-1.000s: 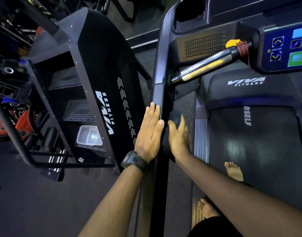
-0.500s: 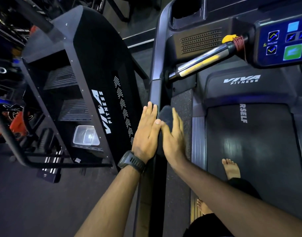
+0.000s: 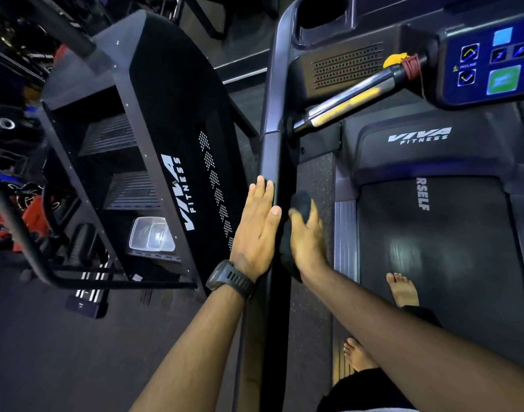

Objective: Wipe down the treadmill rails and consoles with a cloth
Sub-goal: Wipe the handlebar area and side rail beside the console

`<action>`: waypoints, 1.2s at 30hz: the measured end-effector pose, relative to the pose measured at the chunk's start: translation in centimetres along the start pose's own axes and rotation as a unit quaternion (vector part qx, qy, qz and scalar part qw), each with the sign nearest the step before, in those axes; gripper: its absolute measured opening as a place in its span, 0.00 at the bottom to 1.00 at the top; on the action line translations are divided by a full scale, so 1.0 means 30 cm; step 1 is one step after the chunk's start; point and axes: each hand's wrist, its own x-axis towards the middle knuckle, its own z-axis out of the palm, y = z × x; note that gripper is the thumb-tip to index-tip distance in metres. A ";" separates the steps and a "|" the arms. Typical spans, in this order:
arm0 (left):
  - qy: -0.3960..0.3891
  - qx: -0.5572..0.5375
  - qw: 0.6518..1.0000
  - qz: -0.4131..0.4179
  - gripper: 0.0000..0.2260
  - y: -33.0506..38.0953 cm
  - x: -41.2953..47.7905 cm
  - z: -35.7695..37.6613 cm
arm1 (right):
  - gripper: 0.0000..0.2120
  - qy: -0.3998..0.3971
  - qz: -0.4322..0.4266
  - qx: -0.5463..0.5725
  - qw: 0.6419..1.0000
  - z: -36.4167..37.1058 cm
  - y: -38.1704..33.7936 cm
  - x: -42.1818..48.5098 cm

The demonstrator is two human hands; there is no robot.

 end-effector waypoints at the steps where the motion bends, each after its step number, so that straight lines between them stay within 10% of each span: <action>1: 0.001 -0.001 1.000 0.000 0.31 -0.002 -0.008 -0.001 | 0.30 -0.003 0.011 -0.013 1.000 -0.001 0.018 -0.035; 6: 0.001 0.007 1.000 0.000 0.31 -0.001 -0.005 -0.002 | 0.28 0.004 -0.174 0.024 0.984 0.000 0.002 -0.086; 11: 0.002 -0.001 1.000 -0.001 0.31 -0.003 -0.026 0.003 | 0.30 -0.012 0.009 -0.018 1.000 -0.009 0.044 -0.070; 16: 0.003 0.010 1.000 0.002 0.32 0.002 -0.024 -0.002 | 0.29 0.009 -0.181 0.006 0.983 0.003 -0.010 -0.130; 22: 0.004 0.007 1.000 0.001 0.31 -0.011 -0.074 0.007 | 0.29 -0.001 -0.019 -0.028 0.999 -0.008 0.029 -0.114; 26: 0.005 0.014 1.000 0.004 0.31 -0.014 -0.073 0.005 | 0.28 0.016 -0.184 -0.002 0.983 0.001 0.009 -0.156; 31: 0.004 0.006 1.000 0.002 0.32 -0.014 -0.096 0.011 | 0.29 0.012 -0.054 -0.014 0.998 -0.002 0.048 -0.099; 36: 0.005 -0.004 1.000 -0.001 0.29 -0.016 -0.100 0.005 | 0.31 -0.005 -0.199 0.027 0.980 0.000 0.030 -0.190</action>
